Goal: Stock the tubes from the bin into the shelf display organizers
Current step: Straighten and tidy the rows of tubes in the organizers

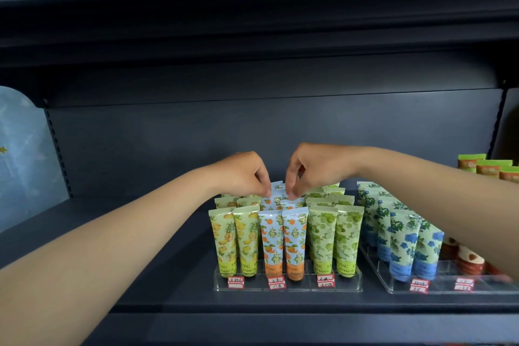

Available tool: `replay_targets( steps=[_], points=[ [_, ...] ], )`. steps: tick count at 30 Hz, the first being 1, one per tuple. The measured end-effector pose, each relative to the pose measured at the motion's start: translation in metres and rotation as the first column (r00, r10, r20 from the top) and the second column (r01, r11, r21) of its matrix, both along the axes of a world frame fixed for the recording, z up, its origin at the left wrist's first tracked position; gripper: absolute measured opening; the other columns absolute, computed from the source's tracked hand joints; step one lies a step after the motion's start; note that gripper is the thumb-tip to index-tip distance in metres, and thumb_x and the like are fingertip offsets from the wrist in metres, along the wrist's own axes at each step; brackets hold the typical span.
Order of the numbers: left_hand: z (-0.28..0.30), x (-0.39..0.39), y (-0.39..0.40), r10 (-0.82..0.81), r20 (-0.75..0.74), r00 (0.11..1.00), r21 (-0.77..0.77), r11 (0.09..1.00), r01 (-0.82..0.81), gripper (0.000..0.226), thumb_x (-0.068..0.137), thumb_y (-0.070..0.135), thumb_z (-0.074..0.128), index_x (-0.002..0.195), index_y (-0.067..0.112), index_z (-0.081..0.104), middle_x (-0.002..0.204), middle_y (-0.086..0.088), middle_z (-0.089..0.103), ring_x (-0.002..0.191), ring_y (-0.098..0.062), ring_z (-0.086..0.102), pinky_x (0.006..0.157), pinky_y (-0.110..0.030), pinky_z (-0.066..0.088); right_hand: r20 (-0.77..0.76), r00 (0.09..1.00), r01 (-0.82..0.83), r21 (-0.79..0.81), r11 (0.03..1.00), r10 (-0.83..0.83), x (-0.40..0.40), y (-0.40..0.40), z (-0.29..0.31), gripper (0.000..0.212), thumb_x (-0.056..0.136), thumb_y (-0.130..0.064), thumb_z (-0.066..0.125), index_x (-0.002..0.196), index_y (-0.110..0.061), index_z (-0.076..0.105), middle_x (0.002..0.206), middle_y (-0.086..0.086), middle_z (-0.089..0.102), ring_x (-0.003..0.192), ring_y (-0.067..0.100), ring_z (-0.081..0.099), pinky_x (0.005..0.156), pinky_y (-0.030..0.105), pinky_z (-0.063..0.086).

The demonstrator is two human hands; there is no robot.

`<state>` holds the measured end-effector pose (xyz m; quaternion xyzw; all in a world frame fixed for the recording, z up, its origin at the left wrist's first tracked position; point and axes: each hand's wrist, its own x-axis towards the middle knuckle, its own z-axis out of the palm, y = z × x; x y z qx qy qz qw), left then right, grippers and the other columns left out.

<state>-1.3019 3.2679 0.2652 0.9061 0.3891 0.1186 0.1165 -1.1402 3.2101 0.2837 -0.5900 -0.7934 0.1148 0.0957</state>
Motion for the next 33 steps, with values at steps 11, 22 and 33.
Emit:
replay_targets(
  steps=[11,22,33],
  points=[
    [-0.002,0.012,-0.004,-0.033,0.005,0.999,0.004,0.999,0.033,0.007,0.080,0.017,0.069,0.082,0.019,0.076,0.078,0.015,0.067,0.067,0.007,0.056,0.057,-0.009,0.038,0.038,0.999,0.023,0.012,1.000,-0.024,0.003,-0.002,-0.006,0.004,0.081,-0.023,0.072,0.077,-0.026,0.071,0.052,-0.022,0.052,0.049,-0.016,0.047,0.048,0.000,0.033],
    [0.000,0.010,-0.010,-0.035,-0.068,0.997,-0.003,0.999,0.035,0.008,0.080,0.021,0.070,0.083,0.020,0.077,0.078,0.016,0.066,0.069,0.002,0.055,0.058,-0.013,0.036,0.055,0.998,0.009,0.025,1.000,-0.010,0.002,0.000,-0.009,0.003,0.080,-0.025,0.073,0.082,-0.023,0.073,0.062,-0.018,0.057,0.048,-0.014,0.047,0.047,0.001,0.033],
    [0.003,0.006,-0.012,-0.040,-0.092,0.995,-0.017,0.999,0.038,0.004,0.080,0.025,0.071,0.079,0.025,0.075,0.078,0.017,0.063,0.072,0.002,0.054,0.059,-0.013,0.035,0.033,0.999,0.012,0.034,0.999,-0.014,0.002,-0.002,-0.006,0.002,0.080,-0.025,0.073,0.082,-0.023,0.073,0.053,-0.021,0.053,0.047,-0.015,0.047,0.045,0.000,0.032]
  ],
)
